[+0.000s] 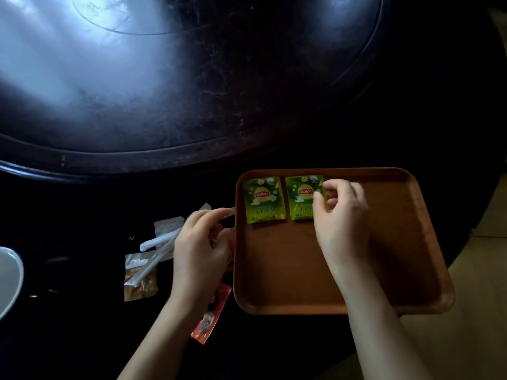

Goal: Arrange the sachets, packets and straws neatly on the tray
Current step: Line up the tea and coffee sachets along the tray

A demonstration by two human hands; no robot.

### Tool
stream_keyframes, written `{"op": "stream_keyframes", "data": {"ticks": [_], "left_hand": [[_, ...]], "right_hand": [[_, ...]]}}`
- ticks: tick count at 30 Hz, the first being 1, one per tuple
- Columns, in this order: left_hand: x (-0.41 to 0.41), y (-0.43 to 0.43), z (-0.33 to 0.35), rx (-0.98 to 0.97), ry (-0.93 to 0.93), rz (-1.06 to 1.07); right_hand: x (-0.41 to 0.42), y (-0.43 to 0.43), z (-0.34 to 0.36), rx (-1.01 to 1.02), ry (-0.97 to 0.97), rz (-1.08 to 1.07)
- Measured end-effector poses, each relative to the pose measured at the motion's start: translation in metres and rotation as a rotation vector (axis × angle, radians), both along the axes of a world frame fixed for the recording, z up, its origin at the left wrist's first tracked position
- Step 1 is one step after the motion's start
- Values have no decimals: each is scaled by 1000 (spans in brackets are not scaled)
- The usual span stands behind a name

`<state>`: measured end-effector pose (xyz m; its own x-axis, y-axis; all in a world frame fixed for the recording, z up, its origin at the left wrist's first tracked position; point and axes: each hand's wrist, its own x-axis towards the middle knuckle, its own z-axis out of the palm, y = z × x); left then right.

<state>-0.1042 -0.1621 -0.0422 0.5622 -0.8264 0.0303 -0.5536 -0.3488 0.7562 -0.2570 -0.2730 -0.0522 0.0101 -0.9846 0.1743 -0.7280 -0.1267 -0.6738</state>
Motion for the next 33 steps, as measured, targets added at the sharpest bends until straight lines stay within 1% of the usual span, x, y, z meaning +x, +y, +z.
{"op": "stream_keyframes", "data": {"ticks": [2,4,6,9,12,14,15,18,21,23,25,28,30,32,33], "left_hand": [[15,16,5,4,-23,31],[28,39,8,36,-32,48],[35,64,11,81,-42,17],[32,93,9,246,-78,-85],[21,108,-1,438,-149,-113],[14,109,-5,468,-248,-108],[12,107,-4,471,-239,-88],[11,103,-2,450,-100,-34],[17,104,-3,427,-67,-64],[23,107,-2,406,-24,-79],[29,112,0,374,48,-49],[38,119,5,314,243,56],[45,122,6,275,349,125],[49,121,6,227,425,167],[50,120,8,204,461,182]], "right_hand": [[9,20,8,-42,-10,132],[22,44,13,-43,22,339],[34,66,14,-2,82,554],[48,85,11,29,230,747],[61,92,9,26,386,766],[70,92,9,33,458,736],[74,92,9,29,488,725],[84,90,8,7,559,712],[90,86,10,-4,574,747],[92,81,11,34,548,778],[93,77,12,52,488,775],[93,70,13,101,413,756],[93,65,14,149,388,790],[91,63,17,220,285,812],[90,63,21,279,182,809]]}}
